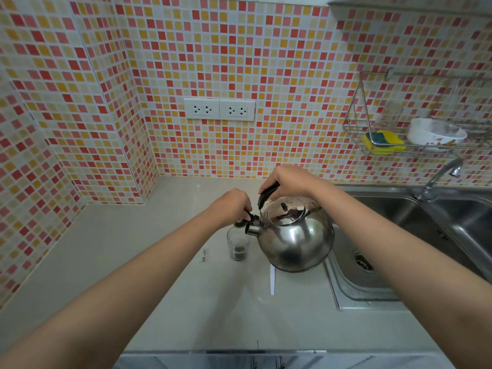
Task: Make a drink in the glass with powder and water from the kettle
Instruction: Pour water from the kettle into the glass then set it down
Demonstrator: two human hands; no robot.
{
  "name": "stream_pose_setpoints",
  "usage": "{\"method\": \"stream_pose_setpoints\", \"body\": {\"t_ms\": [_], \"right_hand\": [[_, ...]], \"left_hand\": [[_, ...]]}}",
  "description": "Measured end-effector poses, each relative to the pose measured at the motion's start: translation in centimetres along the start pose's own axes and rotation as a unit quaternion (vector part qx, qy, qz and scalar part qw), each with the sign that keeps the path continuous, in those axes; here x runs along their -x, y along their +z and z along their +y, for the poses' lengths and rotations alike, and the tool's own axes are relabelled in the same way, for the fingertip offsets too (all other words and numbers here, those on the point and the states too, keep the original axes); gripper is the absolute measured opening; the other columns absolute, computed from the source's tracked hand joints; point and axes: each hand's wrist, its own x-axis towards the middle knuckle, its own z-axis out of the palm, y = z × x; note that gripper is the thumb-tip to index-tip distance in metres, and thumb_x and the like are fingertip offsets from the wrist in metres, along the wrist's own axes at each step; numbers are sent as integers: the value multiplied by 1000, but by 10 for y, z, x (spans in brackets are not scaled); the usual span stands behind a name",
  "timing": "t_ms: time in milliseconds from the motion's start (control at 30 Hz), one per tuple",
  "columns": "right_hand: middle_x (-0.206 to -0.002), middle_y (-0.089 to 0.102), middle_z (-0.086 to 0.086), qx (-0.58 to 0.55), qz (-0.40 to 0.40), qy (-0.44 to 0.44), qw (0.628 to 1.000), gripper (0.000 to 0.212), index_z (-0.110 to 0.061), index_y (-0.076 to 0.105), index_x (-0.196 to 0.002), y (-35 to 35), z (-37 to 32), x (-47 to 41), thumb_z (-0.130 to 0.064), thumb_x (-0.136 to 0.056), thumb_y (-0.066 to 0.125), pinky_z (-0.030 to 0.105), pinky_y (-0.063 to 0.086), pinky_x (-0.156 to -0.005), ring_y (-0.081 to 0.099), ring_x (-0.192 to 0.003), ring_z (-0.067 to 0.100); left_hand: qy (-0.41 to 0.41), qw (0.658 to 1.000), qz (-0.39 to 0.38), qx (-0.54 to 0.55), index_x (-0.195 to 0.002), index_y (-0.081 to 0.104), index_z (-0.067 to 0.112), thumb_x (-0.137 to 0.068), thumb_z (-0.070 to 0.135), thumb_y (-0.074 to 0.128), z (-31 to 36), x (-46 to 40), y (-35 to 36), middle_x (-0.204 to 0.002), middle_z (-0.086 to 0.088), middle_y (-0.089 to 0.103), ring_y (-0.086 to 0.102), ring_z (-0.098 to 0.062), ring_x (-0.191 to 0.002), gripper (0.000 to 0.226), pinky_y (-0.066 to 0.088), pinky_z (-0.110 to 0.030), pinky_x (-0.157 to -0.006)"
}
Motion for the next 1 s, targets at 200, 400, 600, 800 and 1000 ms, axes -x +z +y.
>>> {"method": "stream_pose_setpoints", "body": {"t_ms": [200,400,600,800,1000], "right_hand": [[-105,73,-11,22,-16,-3,1000,34,-30,71,-109,0,-7,-5,-24,-77,75,34,54,-76,65,-92,13],[-100,74,-11,33,-22,-10,999,31,-30,72,-107,-1,-9,-11,-23,-77,75,23,44,-59,62,-83,10],[-100,74,-11,45,-36,-9,998,31,-30,71,-108,-1,-12,-17,-24,-77,75,22,41,-57,63,-83,12],[-101,74,-10,64,-44,-15,997,31,-28,72,-108,-2,-19,-23,-21,-78,75,22,41,-57,60,-81,11],[-90,70,-12,76,-45,-29,996,30,-28,72,-107,-5,-22,-24,-21,-78,74,19,33,-53,55,-77,9]], "left_hand": [[-20,1000,-3,-8,-113,70,6,-87,13,67,-1,0,3,-115,-12,69,64,-28,-102,28,48,-31,-80],[-21,1000,0,-8,-114,69,6,-87,12,68,-3,0,3,-118,-12,68,64,-28,-104,29,50,-34,-84],[-24,1000,-8,-7,-116,69,6,-86,13,68,-5,-1,4,-119,-12,67,64,-29,-105,30,51,-35,-87],[-24,1000,-15,-14,-114,70,5,-87,14,68,-8,-3,6,-115,-14,69,65,-30,-103,29,53,-37,-89],[-21,999,-6,-24,-113,70,7,-86,15,68,-10,-3,6,-112,-13,70,65,-30,-98,28,52,-35,-82]]}}
